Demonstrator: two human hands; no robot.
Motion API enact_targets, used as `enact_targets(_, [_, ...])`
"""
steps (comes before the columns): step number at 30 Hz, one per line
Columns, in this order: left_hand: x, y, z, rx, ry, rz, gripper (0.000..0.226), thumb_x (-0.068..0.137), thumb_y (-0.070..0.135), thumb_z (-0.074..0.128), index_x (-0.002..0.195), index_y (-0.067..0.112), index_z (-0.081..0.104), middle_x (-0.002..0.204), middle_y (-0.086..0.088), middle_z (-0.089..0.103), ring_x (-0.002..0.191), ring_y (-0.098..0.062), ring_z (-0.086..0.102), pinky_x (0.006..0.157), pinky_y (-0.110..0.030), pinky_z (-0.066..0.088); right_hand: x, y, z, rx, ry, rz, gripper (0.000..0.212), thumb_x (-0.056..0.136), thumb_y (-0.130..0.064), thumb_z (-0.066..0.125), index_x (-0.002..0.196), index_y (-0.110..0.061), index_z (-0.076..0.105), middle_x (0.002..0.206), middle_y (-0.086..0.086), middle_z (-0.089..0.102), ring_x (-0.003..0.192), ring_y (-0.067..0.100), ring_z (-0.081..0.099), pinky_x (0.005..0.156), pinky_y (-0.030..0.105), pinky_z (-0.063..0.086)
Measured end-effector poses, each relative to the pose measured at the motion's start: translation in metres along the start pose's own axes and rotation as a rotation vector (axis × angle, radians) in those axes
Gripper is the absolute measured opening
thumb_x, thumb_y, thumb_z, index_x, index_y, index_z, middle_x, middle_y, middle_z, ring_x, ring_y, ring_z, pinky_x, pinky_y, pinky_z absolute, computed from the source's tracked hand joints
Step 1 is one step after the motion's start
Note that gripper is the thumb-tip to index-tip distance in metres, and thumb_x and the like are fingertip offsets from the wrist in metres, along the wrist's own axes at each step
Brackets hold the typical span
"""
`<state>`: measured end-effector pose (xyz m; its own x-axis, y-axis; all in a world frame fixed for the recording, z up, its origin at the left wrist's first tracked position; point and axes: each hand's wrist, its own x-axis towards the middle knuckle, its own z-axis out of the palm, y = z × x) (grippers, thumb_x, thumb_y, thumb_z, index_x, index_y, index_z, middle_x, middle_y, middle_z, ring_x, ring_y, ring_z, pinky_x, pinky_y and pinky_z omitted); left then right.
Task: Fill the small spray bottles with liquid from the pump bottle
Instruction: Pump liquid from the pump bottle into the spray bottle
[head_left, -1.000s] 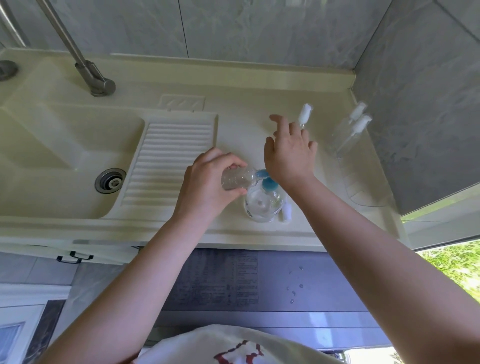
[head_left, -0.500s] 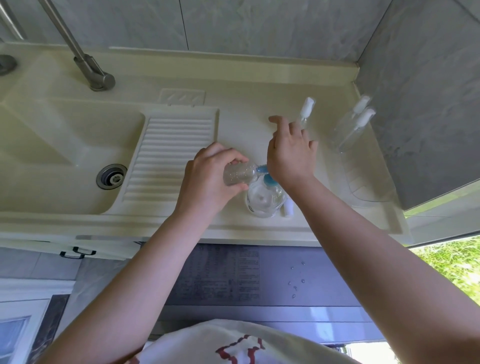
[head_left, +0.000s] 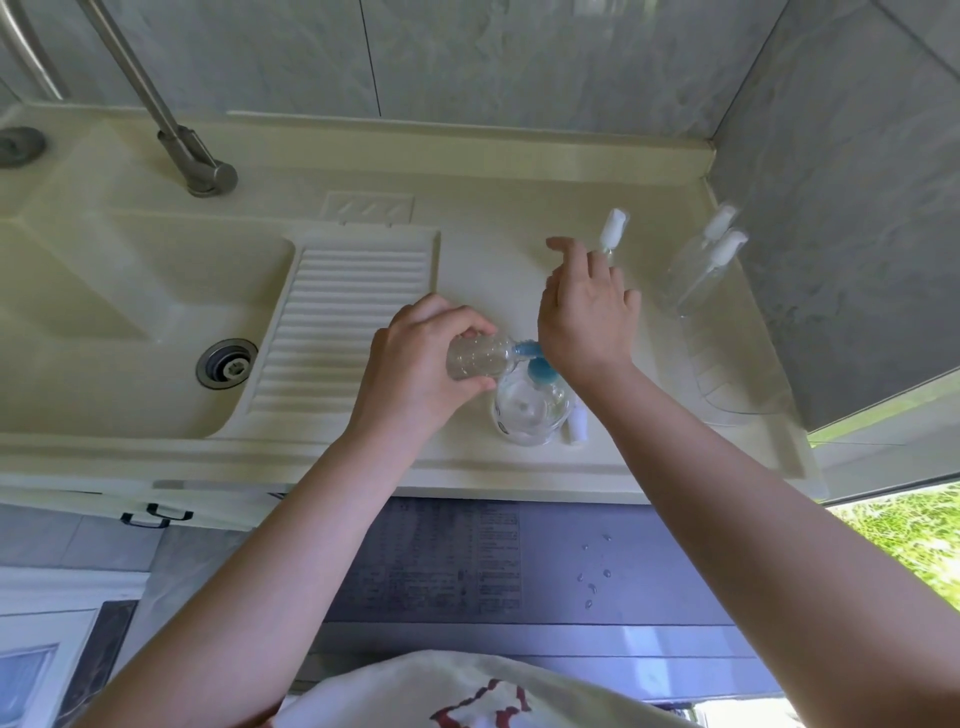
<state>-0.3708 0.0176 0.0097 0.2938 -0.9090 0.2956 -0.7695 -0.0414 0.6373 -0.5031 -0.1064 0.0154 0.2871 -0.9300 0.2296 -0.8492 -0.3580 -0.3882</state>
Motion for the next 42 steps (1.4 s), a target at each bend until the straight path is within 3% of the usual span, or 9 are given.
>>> enact_targets(9, [0.0, 0.005, -0.001, 0.002, -0.007, -0.016, 0.049, 0.055, 0.026, 0.092, 0.098, 0.033, 0.071, 0.095, 0.012, 0.057, 0.088, -0.015, 0.06, 0.081, -0.041, 0.052, 0.003, -0.002, 0.002, -0.057, -0.011, -0.032, 0.054, 0.093, -0.008, 0.039, 0.142, -0.029, 0.041, 0.127, 0.003, 0.054, 0.115, 0.028, 0.046, 0.08, 0.035, 0.022])
enact_targets(15, [-0.003, 0.005, -0.002, 0.003, 0.006, -0.022, 0.049, 0.055, 0.026, 0.092, 0.099, 0.031, 0.071, 0.095, 0.012, 0.057, 0.088, -0.015, 0.059, 0.081, -0.041, 0.053, 0.0, -0.005, 0.007, 0.064, -0.033, -0.006, 0.06, 0.087, 0.001, 0.039, 0.139, -0.027, 0.045, 0.125, 0.003, 0.054, 0.111, 0.028, 0.048, 0.078, 0.034, 0.025])
enact_targets(21, [-0.004, 0.005, -0.003, -0.01, 0.015, -0.02, 0.049, 0.056, 0.025, 0.093, 0.1, 0.03, 0.071, 0.097, 0.011, 0.057, 0.088, -0.013, 0.059, 0.081, -0.04, 0.053, 0.005, -0.002, 0.002, 0.137, -0.016, 0.02, 0.06, 0.091, -0.006, 0.044, 0.145, -0.031, 0.036, 0.129, -0.003, 0.054, 0.117, 0.024, 0.048, 0.082, 0.035, 0.029])
enact_targets(24, [-0.005, 0.007, -0.001, 0.0, 0.013, -0.026, 0.049, 0.056, 0.025, 0.092, 0.1, 0.031, 0.071, 0.097, 0.011, 0.058, 0.087, -0.013, 0.059, 0.082, -0.04, 0.053, 0.0, -0.003, 0.005, 0.165, -0.058, 0.052, 0.061, 0.087, -0.003, 0.042, 0.142, -0.032, 0.039, 0.127, -0.007, 0.056, 0.116, 0.024, 0.05, 0.082, 0.034, 0.028])
enact_targets(35, [-0.003, 0.006, -0.002, -0.025, 0.006, -0.031, 0.048, 0.055, 0.024, 0.093, 0.098, 0.03, 0.072, 0.094, 0.013, 0.057, 0.083, -0.006, 0.057, 0.081, -0.036, 0.053, 0.004, -0.005, -0.001, 0.116, -0.081, 0.023, 0.056, 0.085, -0.004, 0.042, 0.136, -0.027, 0.043, 0.129, -0.001, 0.055, 0.117, 0.028, 0.049, 0.085, 0.036, 0.028])
enact_targets(42, [-0.004, 0.003, -0.001, -0.022, 0.007, -0.023, 0.05, 0.055, 0.026, 0.093, 0.099, 0.032, 0.072, 0.094, 0.013, 0.058, 0.086, -0.012, 0.059, 0.079, -0.04, 0.053, 0.005, -0.003, 0.001, 0.117, -0.076, 0.041, 0.048, 0.09, -0.009, 0.042, 0.135, -0.026, 0.043, 0.13, 0.0, 0.055, 0.116, 0.029, 0.049, 0.084, 0.036, 0.027])
